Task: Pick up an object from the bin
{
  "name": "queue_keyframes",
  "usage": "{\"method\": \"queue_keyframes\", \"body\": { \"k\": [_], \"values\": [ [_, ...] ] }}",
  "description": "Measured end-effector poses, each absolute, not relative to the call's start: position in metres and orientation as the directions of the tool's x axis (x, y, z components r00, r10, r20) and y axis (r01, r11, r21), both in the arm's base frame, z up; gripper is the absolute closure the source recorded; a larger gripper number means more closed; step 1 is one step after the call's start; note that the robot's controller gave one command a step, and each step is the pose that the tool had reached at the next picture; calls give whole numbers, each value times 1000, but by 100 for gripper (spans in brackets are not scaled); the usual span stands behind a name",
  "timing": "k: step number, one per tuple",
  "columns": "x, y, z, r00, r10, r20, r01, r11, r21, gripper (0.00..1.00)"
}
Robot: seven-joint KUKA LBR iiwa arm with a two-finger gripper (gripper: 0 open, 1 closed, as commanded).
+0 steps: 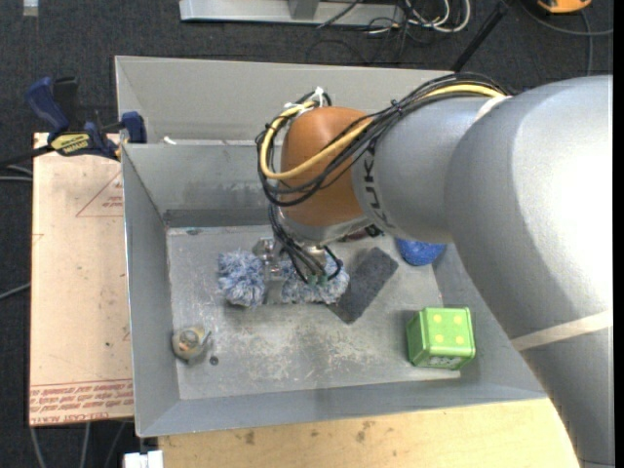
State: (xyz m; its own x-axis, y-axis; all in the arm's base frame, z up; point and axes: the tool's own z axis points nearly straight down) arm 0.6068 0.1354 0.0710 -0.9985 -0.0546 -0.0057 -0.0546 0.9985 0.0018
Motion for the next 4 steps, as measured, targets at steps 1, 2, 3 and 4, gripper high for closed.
{"method": "queue_keyframes", "body": {
  "k": [1, 2, 3, 4],
  "values": [
    [607, 135, 71, -999, -54, -6, -54, 999, 2, 100],
    [606, 135, 73, -999, -54, -4, -54, 999, 2, 100],
    [607, 136, 77, -999, -54, -3, -54, 999, 2, 100],
    [606, 135, 83, -999, -54, 0, -54, 999, 1, 100]
  ]
}}
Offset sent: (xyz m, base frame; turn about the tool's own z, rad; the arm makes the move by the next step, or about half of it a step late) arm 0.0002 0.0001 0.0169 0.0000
